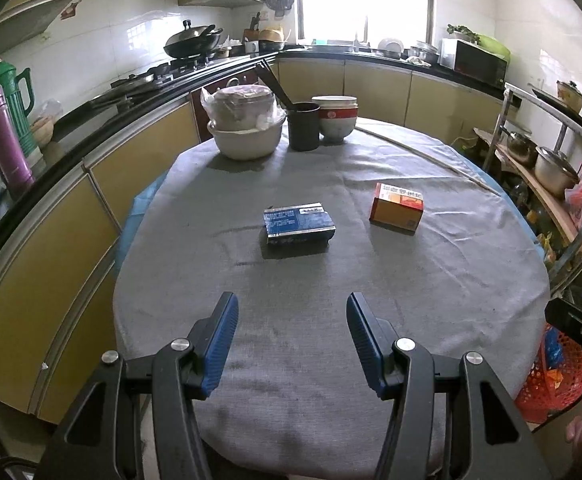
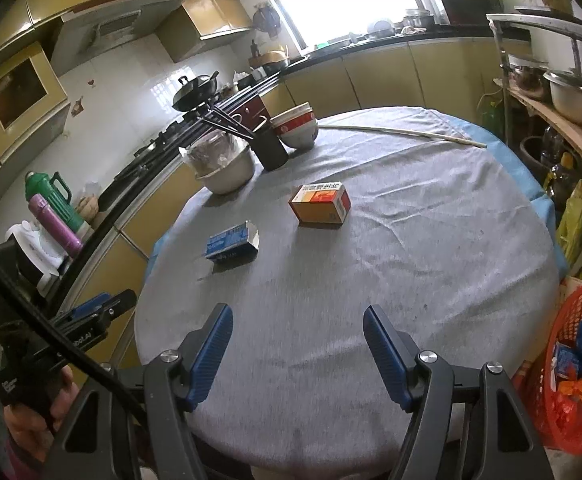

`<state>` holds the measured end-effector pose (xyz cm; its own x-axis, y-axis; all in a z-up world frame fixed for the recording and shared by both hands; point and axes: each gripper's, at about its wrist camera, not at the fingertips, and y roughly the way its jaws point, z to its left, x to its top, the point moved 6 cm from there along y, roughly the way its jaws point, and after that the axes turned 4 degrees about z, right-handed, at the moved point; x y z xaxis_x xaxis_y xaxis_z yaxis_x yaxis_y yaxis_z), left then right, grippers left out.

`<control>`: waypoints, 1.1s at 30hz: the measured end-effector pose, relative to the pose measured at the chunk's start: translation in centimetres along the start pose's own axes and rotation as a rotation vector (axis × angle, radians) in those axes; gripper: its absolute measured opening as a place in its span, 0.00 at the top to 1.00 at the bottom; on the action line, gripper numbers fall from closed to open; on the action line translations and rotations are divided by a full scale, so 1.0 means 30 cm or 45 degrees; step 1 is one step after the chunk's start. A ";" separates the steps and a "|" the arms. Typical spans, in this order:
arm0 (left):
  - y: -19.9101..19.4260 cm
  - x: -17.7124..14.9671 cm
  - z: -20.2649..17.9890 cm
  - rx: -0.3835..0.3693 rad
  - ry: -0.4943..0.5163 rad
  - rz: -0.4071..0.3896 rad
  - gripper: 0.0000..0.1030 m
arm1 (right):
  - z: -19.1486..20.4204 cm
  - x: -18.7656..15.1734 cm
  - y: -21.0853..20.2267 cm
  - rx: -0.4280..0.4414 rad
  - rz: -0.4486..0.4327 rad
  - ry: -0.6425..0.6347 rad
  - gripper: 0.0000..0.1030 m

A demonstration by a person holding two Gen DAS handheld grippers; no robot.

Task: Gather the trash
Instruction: 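Swing both tools back over the table toward the blue and orange boxes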

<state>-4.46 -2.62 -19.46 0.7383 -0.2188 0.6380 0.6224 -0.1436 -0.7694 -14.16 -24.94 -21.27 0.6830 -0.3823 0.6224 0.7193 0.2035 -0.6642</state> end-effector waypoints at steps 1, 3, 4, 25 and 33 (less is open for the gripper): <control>0.003 -0.002 0.001 0.001 0.000 0.003 0.44 | 0.000 -0.001 0.001 0.001 0.002 0.001 0.30; 0.006 -0.004 0.004 0.002 -0.001 0.007 0.44 | 0.002 -0.004 0.004 0.001 0.006 0.000 0.30; 0.008 -0.006 0.006 0.003 -0.002 0.009 0.44 | 0.004 -0.006 0.006 0.002 0.009 0.000 0.30; 0.058 -0.034 0.039 0.019 -0.025 0.060 0.44 | 0.007 -0.045 0.061 0.015 0.078 0.013 0.30; 0.068 -0.040 0.048 0.022 -0.032 0.068 0.44 | 0.012 -0.052 0.076 0.019 0.095 0.013 0.30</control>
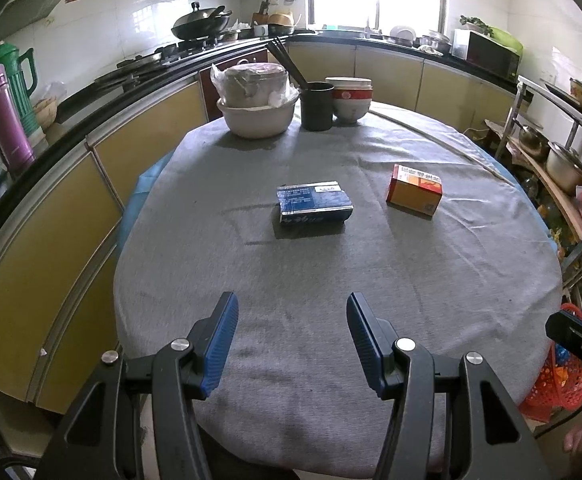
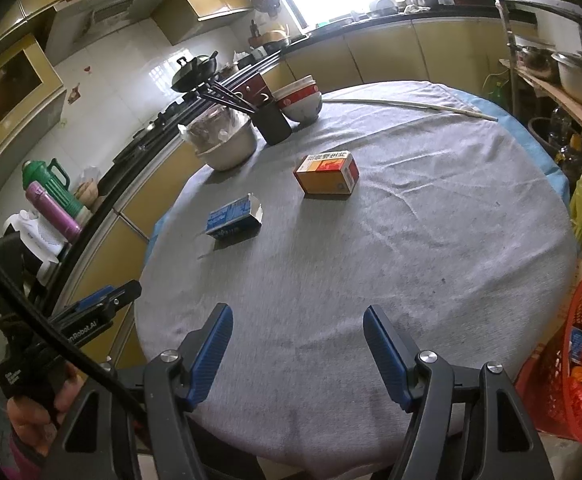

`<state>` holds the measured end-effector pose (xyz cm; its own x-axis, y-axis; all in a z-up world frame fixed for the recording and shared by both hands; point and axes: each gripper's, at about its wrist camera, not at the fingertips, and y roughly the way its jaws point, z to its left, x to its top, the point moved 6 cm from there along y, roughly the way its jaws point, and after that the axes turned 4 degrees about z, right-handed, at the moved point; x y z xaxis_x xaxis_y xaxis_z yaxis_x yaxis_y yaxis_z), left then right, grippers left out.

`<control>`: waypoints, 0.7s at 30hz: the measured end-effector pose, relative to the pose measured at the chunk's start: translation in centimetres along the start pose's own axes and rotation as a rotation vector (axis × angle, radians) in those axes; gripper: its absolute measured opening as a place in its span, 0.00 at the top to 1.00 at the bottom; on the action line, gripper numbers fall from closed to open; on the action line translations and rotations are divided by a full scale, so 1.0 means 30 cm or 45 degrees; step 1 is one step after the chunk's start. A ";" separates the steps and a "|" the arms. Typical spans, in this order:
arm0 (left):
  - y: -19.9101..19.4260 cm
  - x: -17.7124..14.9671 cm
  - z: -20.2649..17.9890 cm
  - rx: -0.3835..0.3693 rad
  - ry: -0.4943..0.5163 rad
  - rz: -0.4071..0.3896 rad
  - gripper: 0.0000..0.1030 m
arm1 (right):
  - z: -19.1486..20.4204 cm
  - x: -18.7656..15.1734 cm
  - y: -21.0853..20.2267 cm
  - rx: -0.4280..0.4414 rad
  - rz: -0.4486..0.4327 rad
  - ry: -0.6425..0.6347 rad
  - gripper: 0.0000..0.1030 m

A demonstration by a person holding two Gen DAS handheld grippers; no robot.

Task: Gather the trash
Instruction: 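Swing both tools back over the table toward the blue and orange boxes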

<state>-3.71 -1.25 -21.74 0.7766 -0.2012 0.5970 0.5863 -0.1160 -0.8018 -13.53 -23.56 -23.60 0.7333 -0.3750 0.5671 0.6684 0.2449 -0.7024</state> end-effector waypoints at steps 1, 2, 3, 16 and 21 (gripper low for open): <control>0.003 -0.001 0.001 0.001 -0.001 0.002 0.44 | -0.001 0.000 0.002 0.000 0.002 0.001 0.30; 0.005 -0.002 0.002 0.001 -0.003 0.004 0.44 | -0.001 -0.001 0.006 0.002 0.006 0.003 0.30; 0.008 -0.002 0.002 0.000 -0.004 0.006 0.44 | -0.001 -0.001 0.009 0.003 0.008 0.006 0.30; 0.053 -0.004 0.007 0.001 -0.011 0.039 0.44 | 0.001 0.001 0.053 0.008 0.046 0.014 0.30; 0.078 -0.001 0.008 0.003 -0.014 0.055 0.44 | 0.002 0.005 0.082 0.009 0.065 0.013 0.30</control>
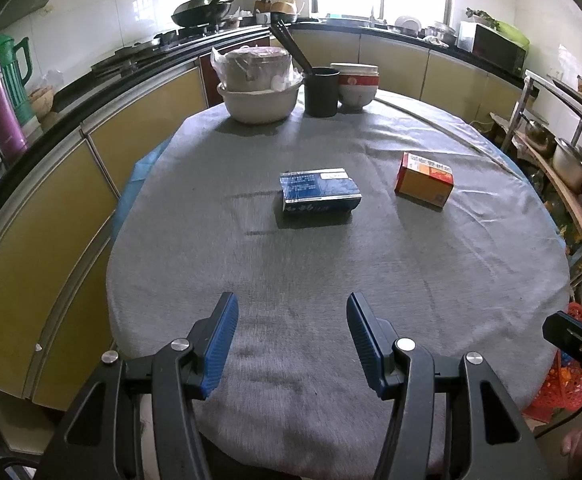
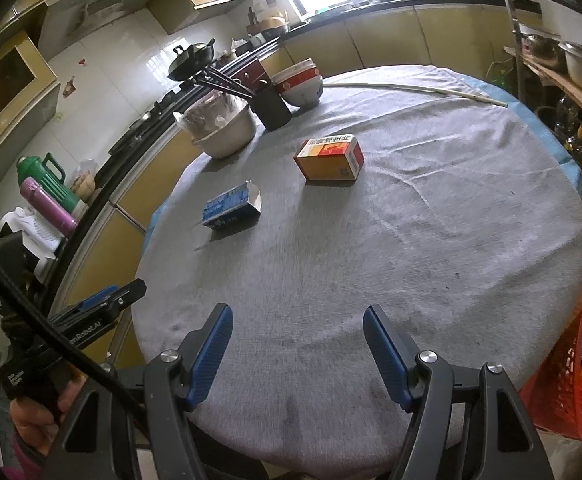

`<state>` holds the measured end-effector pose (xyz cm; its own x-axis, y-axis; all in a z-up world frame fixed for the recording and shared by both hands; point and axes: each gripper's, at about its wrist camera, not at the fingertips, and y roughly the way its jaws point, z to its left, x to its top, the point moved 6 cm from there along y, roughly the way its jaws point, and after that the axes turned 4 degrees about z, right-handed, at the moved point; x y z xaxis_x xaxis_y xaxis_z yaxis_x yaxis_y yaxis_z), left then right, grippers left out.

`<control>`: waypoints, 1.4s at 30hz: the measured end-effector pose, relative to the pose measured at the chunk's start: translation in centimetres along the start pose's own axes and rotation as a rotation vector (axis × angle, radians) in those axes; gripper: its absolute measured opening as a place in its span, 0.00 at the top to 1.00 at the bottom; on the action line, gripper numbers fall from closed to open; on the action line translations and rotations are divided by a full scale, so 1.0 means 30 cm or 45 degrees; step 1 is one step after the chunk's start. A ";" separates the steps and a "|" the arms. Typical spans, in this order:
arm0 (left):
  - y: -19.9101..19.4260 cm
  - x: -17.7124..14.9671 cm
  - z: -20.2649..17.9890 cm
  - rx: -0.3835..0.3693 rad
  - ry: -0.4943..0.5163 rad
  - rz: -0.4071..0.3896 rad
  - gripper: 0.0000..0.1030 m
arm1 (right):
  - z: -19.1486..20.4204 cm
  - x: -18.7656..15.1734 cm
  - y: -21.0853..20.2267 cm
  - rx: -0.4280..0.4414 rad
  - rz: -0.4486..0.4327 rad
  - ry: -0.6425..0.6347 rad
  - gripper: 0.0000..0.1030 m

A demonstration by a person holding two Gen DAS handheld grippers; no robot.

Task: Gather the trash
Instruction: 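Swing both tools back over the table toward the blue and orange boxes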

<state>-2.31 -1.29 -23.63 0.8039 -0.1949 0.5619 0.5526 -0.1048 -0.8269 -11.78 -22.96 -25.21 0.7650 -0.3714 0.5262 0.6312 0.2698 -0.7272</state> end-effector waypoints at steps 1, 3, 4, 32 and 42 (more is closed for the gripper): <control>0.006 0.001 0.001 0.001 0.000 0.005 0.44 | 0.000 0.003 0.006 0.000 0.003 0.000 0.30; 0.019 0.002 0.000 0.003 0.001 0.014 0.44 | -0.002 0.006 0.016 0.000 0.009 0.001 0.30; 0.025 0.004 0.001 0.003 0.001 0.017 0.44 | -0.002 0.008 0.021 -0.001 0.011 0.003 0.30; 0.185 0.047 0.040 0.013 -0.009 0.110 0.44 | 0.001 0.114 0.168 -0.025 0.072 0.016 0.30; 0.224 0.082 0.056 0.046 0.024 0.107 0.44 | 0.002 0.154 0.209 -0.023 0.081 0.025 0.30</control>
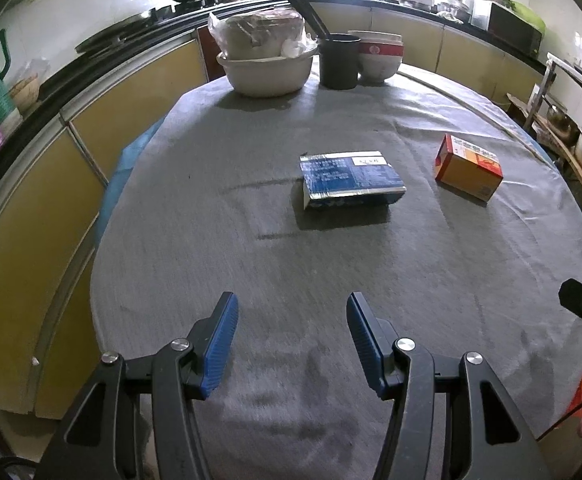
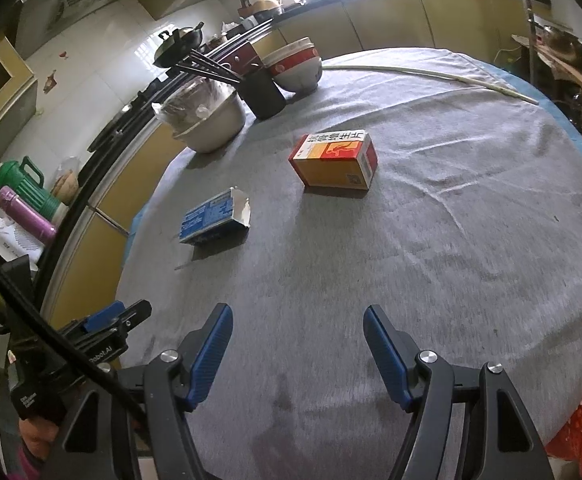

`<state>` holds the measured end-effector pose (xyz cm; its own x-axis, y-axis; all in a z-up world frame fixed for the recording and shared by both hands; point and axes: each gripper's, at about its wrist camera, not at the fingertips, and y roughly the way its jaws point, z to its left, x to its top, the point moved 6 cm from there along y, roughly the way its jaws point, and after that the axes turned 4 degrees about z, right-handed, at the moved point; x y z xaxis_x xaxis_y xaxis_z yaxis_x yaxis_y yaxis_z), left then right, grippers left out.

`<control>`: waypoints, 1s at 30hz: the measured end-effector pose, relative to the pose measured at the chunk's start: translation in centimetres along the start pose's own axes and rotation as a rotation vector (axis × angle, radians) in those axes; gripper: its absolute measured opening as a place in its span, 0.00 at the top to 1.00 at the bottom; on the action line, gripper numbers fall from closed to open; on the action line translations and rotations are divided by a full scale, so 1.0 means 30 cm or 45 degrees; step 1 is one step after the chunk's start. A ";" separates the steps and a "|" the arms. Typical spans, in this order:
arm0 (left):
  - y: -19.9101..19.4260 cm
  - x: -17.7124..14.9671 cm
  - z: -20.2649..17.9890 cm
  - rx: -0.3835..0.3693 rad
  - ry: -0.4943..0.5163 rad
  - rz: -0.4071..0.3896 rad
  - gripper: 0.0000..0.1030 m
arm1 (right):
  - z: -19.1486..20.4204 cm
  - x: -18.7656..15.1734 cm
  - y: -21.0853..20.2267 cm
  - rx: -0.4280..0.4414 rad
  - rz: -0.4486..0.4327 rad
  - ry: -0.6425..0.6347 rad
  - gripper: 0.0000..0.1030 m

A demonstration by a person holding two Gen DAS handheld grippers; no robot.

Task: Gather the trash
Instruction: 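Swing both tools back over the table toward the blue and orange boxes, then grasp the flattened blue box with the left tool while the right tool grasps the orange box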

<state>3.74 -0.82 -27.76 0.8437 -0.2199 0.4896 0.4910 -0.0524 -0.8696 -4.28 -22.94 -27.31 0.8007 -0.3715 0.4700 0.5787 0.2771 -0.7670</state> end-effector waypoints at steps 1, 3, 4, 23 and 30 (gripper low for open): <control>0.002 0.010 0.004 0.006 0.009 -0.007 0.44 | -0.003 0.005 0.003 0.000 0.000 0.004 0.30; 0.006 0.037 0.017 0.018 0.023 -0.026 0.44 | -0.011 0.021 0.007 0.008 -0.003 0.020 0.30; 0.007 0.057 0.027 0.021 0.029 -0.041 0.44 | -0.012 0.027 0.009 0.011 -0.005 0.026 0.30; 0.194 0.390 0.035 -0.217 0.123 -0.060 0.44 | -0.112 0.423 0.080 0.050 -0.198 0.093 0.30; 0.286 0.474 0.004 -0.395 0.073 -0.002 0.44 | -0.150 0.590 0.226 0.119 -0.184 0.128 0.30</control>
<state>19.96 -4.28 -28.25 0.8252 -0.2737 0.4941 0.3952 -0.3452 -0.8513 13.12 -31.64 -26.16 0.6916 -0.4987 0.5225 0.7019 0.2937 -0.6489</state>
